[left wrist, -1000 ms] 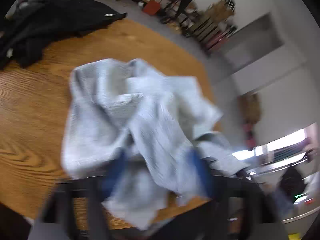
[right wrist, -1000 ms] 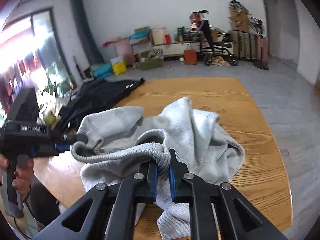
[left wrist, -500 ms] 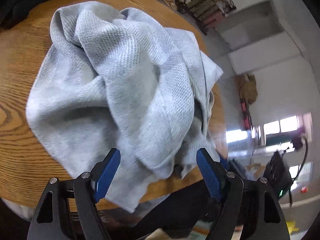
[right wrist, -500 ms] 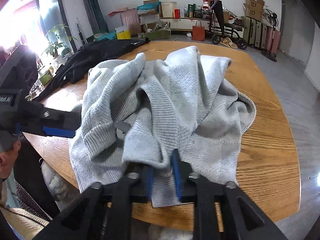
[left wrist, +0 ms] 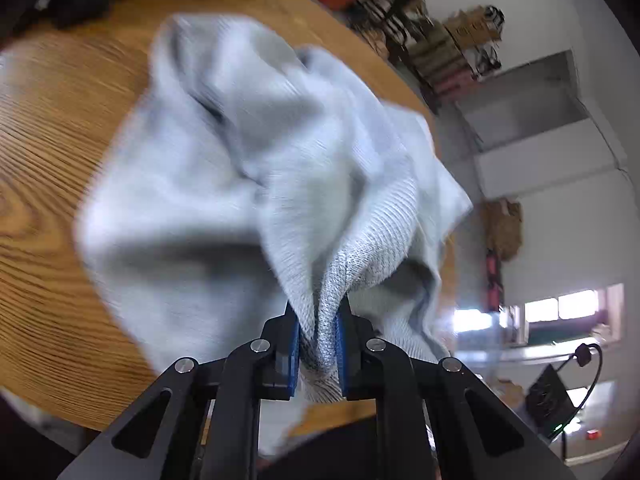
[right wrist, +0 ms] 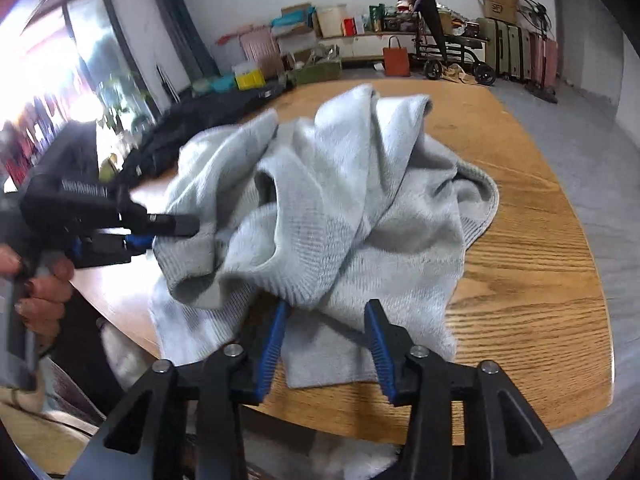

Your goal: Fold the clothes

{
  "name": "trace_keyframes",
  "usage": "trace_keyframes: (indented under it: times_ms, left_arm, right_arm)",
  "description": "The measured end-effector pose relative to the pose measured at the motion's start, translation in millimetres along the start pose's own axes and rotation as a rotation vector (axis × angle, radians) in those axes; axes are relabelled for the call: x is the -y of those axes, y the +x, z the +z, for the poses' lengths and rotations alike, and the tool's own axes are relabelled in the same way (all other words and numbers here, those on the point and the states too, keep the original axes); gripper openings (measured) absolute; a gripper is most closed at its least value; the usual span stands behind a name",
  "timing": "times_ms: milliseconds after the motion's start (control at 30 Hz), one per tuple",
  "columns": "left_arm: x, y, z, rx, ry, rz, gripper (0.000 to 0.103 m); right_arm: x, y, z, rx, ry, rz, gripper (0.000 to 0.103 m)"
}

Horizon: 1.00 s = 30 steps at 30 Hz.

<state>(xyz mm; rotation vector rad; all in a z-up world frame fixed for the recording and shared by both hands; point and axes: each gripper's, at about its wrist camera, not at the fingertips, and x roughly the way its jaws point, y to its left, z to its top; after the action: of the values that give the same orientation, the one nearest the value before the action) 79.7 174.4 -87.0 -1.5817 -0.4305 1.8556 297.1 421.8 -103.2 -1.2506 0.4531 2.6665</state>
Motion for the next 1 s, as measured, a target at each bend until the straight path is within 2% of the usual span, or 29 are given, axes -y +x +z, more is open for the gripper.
trace_keyframes:
  times_ms: [133,233,300,400,467,500,533,567,633,700,800,933,1000]
  left_arm:
    - [-31,-18,5,0.041,-0.029,0.053,0.012]
    - [-34,-35,1,0.089,-0.026,0.09,0.009]
    - [-36,-35,3,0.103,-0.034,0.107,0.006]
    - [-49,-43,5,0.08,-0.053,0.049,0.006]
    - [-52,-40,3,0.065,-0.082,-0.002,0.007]
    - [-54,-37,2,0.055,-0.1,-0.027,0.009]
    - [-62,-42,-1,0.035,-0.116,-0.052,0.019]
    - [-64,-39,-2,0.024,-0.129,-0.076,0.039]
    - [-66,-38,-9,0.015,-0.152,-0.131,0.066]
    - [-67,-37,-16,0.006,-0.173,-0.181,0.068]
    - [-57,-31,-24,-0.004,-0.139,-0.16,0.068]
    - [-39,-23,-35,-0.028,-0.098,-0.168,0.067]
    - [-32,-18,-37,-0.016,-0.072,-0.129,0.066]
  right_arm:
    - [8,0,12,0.019,0.069,0.017,0.049]
    - [15,6,20,0.022,0.135,0.035,0.05]
    - [21,20,22,-0.002,0.203,0.084,0.05]
    - [23,35,14,-0.032,0.27,0.163,0.049]
    - [20,36,8,-0.041,0.284,0.18,0.049]
    - [19,36,5,-0.045,0.292,0.188,0.049]
    - [19,34,1,-0.048,0.301,0.202,0.049]
    - [19,35,-2,-0.052,0.316,0.215,0.05]
    - [19,35,-7,-0.061,0.346,0.24,0.05]
    - [18,35,-9,-0.055,0.376,0.252,0.05]
    - [13,32,-11,-0.039,0.419,0.275,0.05]
    - [11,29,-12,-0.007,0.472,0.294,0.05]
    - [11,22,-13,0.017,0.487,0.323,0.05]
